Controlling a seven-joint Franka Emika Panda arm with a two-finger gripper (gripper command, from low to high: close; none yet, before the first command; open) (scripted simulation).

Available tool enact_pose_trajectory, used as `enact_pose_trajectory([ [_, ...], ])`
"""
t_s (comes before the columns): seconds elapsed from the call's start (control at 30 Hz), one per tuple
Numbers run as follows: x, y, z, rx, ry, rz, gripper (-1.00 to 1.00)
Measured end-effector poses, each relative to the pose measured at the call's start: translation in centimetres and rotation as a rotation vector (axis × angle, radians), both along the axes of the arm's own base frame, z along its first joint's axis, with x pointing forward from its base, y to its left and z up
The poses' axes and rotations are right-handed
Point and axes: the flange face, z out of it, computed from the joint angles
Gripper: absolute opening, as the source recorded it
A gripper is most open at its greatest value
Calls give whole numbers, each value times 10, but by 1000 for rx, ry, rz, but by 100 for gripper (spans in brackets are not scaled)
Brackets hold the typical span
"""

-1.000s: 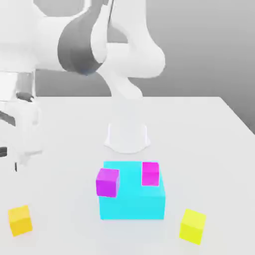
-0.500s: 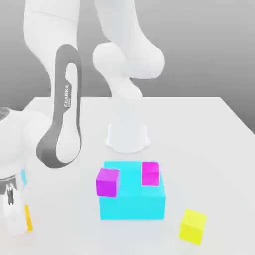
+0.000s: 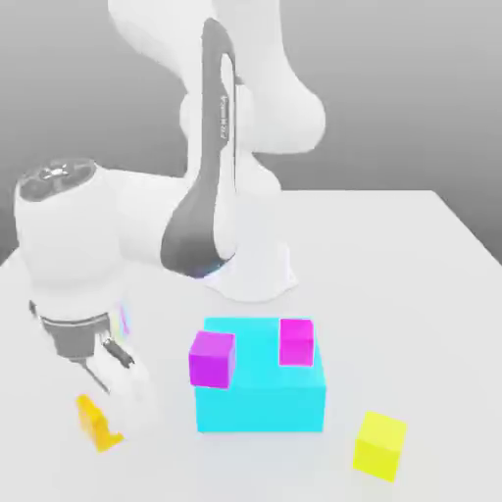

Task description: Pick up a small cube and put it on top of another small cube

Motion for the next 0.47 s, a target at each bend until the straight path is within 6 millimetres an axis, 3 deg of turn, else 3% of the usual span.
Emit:
enact_pose_trajectory([
  [0.1, 0, 74, 10, -1, -2, 206, -100],
  [0.2, -12, 151, 17, -9, -4, 425, -100],
  [0.27, -21, 202, 10, -17, -5, 575, -100],
  [0.33, -30, 242, -15, -25, -6, 693, -100],
  [0.37, -33, 250, -26, -25, -6, 717, 100],
  [0.47, -33, 250, -26, -25, -6, 717, 100],
])
